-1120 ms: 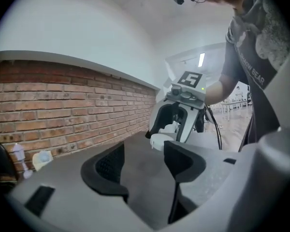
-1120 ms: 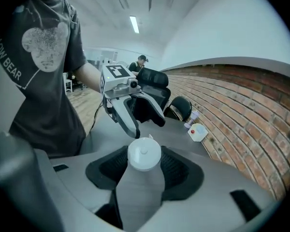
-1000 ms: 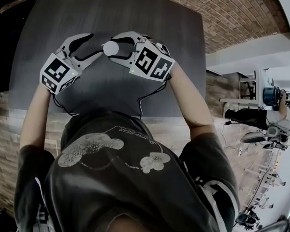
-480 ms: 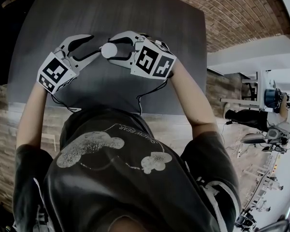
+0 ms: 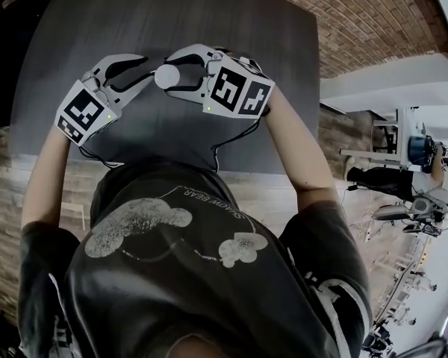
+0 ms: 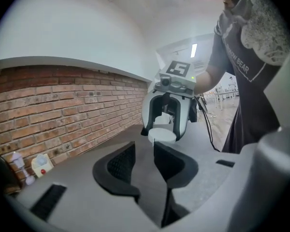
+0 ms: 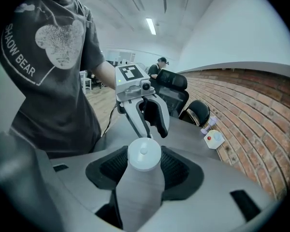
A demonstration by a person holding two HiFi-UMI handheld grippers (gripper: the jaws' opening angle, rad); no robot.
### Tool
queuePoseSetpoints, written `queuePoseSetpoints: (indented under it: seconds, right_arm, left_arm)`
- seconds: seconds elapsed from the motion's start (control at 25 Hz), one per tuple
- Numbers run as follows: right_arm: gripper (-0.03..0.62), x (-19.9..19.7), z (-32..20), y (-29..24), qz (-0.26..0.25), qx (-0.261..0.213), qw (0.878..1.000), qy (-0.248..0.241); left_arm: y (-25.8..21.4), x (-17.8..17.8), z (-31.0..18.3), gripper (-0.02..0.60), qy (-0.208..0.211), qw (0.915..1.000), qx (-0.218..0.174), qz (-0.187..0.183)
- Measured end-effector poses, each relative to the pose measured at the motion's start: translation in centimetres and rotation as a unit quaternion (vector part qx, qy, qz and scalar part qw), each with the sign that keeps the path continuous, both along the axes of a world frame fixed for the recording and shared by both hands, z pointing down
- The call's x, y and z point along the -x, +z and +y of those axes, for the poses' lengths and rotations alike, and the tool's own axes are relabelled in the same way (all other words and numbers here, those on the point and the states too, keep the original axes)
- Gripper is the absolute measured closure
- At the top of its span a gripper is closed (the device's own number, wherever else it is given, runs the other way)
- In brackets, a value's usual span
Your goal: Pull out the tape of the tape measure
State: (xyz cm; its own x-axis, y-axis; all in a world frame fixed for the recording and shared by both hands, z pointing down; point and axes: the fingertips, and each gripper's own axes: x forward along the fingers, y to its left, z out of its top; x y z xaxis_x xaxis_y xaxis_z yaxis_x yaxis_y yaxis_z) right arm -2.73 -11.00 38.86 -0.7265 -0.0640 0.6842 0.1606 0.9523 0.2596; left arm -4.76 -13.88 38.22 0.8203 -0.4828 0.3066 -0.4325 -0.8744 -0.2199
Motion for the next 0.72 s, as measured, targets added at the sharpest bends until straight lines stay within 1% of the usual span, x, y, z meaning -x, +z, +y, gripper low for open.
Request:
queuePoseSetpoints:
  seconds: [0.12,0.16,0.24,0.32,0.52,0.72]
  right_arm:
    - [0.361,-0.2,0.1,0.2,0.008,0.0,1.0,-0.01]
    - [0.362,-0.3,0.0,0.3,0.014,-0.001,1.0,-0.011]
    - [0.361,-0.4,-0.1,0.5,0.024,-0.004,1.0,-0.011]
    - [0.362,-0.1,-0.2,0.6,0.027,-0.005,1.0,-0.009]
    - [0.361,0.3,-0.8,0.6,0.014,0.007,1.0,0.008]
    - [0.362,1.5,-1.4,0.1,-0.035,0.034,0.997,0.052]
  left_arm:
    - [0.3,-0.7,0.5,0.498,0.015,0.9997,-0.009,-0.019]
    - [0.5,-0.9,0.6,0.506,0.02,0.9995,-0.009,-0.023]
    - [0.8,-0.9,0.7,0.521,0.025,0.9993,-0.007,-0.028]
    - [1.0,-0.8,0.9,0.564,0.028,0.9993,0.0,-0.027]
    - [1.1,-0.4,0.3,0.571,0.019,0.9997,0.011,-0.01]
    - [1.0,0.7,-0.6,0.571,-0.002,0.9996,0.027,0.007]
